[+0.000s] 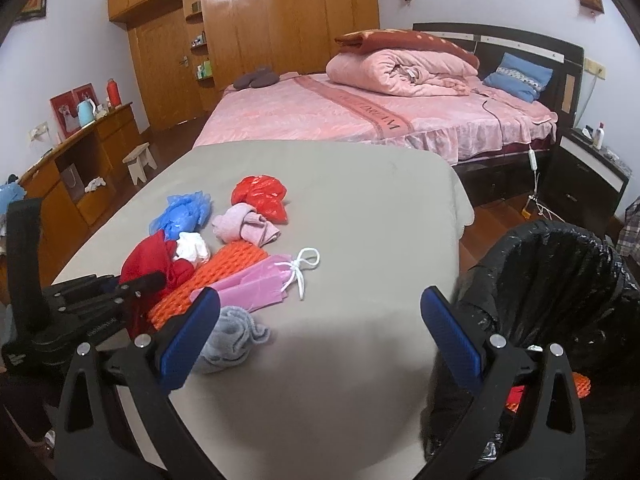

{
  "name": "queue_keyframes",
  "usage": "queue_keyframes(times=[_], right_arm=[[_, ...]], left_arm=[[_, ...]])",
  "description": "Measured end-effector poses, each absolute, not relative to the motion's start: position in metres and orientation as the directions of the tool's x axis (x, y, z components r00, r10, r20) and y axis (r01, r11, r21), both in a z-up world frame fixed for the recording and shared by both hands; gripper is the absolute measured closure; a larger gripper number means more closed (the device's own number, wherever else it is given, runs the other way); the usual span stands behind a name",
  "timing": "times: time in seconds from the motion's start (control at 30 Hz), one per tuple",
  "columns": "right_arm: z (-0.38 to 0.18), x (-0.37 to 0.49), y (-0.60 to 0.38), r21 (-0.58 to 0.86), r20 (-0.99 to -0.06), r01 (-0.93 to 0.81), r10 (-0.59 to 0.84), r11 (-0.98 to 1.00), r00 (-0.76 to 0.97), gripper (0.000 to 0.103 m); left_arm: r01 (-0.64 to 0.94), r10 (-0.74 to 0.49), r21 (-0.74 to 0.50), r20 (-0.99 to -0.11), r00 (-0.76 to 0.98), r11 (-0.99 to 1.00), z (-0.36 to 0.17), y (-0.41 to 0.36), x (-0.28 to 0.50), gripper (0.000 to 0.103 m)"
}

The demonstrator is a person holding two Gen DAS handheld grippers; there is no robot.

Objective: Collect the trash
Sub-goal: 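Grasp the red glove with the left gripper, then hold the red glove in the left gripper while the right grasps the pink mask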

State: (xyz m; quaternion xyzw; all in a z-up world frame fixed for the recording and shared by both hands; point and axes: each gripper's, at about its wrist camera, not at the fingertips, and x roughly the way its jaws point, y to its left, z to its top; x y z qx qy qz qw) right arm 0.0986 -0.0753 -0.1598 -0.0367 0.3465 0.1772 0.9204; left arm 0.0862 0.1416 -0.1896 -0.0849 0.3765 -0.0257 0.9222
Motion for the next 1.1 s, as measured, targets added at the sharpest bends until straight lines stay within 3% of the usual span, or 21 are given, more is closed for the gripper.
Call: queue_keyframes(times=[0.17, 0.43, 0.93, 1.0, 1.03, 1.1], right_arm=[[-0.162, 0.099, -0.069, 0.058, -0.654, -0.363, 0.309, 0.930, 0.690, 0.005], [-0.163, 0.110, -0.048, 0.072, -0.657, -0.376, 0.328, 0.924, 0.679, 0.005], [-0.194, 0.132, -0.014, 0.104, -0.743, -0.389, 0.331, 0.915, 0.581, 0.006], [-0.197, 0.135, -0.013, 0.109, -0.748, -0.396, 0.337, 0.912, 0.571, 0.013], [-0.199, 0.136, -0.012, 0.120, -0.752, -0.405, 0.349, 0.907, 0.559, 0.030], [-0.200, 0.139, -0.011, 0.170, -0.760, -0.431, 0.396, 0.886, 0.516, 0.042]], left_arm=[[-0.043, -0.117, -0.220, -0.662, 0.740, 0.975, -0.178, 0.151, 0.078, 0.093], [-0.069, -0.065, -0.188, -0.625, 0.778, 0.980, -0.157, 0.162, 0.071, 0.093], [-0.081, -0.038, -0.154, -0.644, 0.764, 0.985, -0.165, 0.167, 0.078, 0.093], [-0.082, -0.040, -0.158, -0.648, 0.761, 0.984, -0.167, 0.168, 0.079, 0.093], [-0.082, -0.042, -0.159, -0.649, 0.760, 0.984, -0.168, 0.168, 0.080, 0.093], [-0.078, -0.045, -0.159, -0.649, 0.760, 0.984, -0.168, 0.169, 0.080, 0.093]])
